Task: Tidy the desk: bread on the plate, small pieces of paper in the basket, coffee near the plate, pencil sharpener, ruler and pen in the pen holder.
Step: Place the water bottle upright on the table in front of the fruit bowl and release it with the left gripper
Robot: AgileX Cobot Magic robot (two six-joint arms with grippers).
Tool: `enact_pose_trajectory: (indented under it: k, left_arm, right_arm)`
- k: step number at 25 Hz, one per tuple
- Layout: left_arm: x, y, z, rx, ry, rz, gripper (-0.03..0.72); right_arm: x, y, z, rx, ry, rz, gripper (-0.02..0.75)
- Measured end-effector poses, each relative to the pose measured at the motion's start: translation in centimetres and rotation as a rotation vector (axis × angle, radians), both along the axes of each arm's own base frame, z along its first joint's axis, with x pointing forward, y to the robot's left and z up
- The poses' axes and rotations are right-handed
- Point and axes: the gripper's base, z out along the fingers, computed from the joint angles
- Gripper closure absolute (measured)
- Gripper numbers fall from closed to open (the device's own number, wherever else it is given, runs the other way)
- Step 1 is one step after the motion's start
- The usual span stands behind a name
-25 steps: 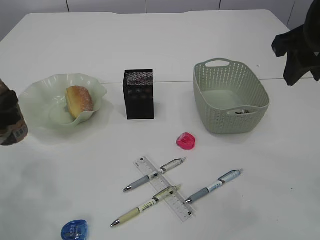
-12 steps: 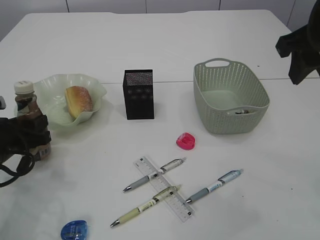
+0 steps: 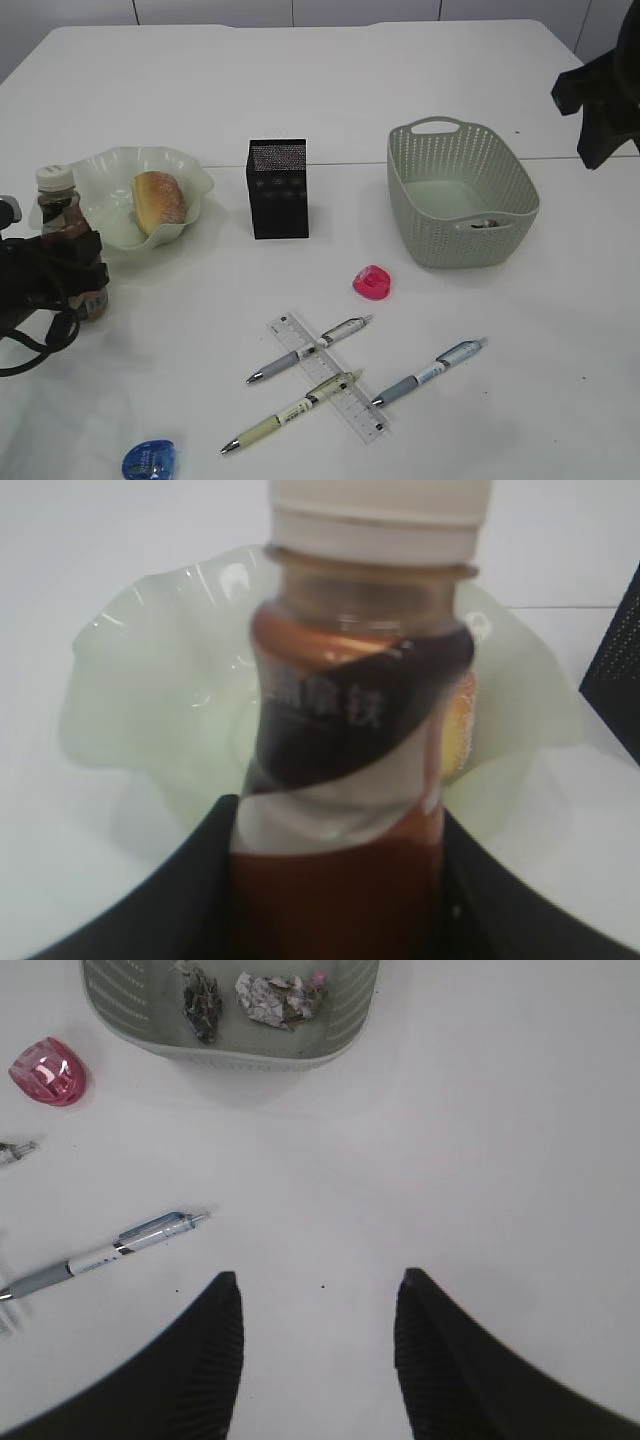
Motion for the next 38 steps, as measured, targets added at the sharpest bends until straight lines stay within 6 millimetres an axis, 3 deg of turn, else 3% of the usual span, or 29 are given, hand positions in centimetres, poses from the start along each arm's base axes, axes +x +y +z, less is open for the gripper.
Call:
enact_pose_trajectory:
  k: [7, 15, 25, 38]
  left_arm:
    - [-0.1, 0.1, 0.0, 0.0, -0.001, 0.003, 0.351]
    - [-0.9, 0.1, -0.2, 0.006, 0.005, -0.014, 0.231]
    - [-2.4, 0.0, 0.1, 0.013, 0.03, -0.056, 0.205]
    - [-2.4, -0.1, 1.0, 0.01, 0.006, -0.068, 0.168]
  right_arm:
    - [0.0, 0.0, 0.0, 0.0, 0.0, 0.0, 0.372]
    - [0.0, 0.0, 0.0, 0.004, 0.001, 0.0, 0.372]
    - [-0.1, 0.2, 0.0, 0.026, 0.006, 0.0, 0.372]
    - [-0.1, 0.2, 0.0, 0.028, 0.007, 0.0, 0.372]
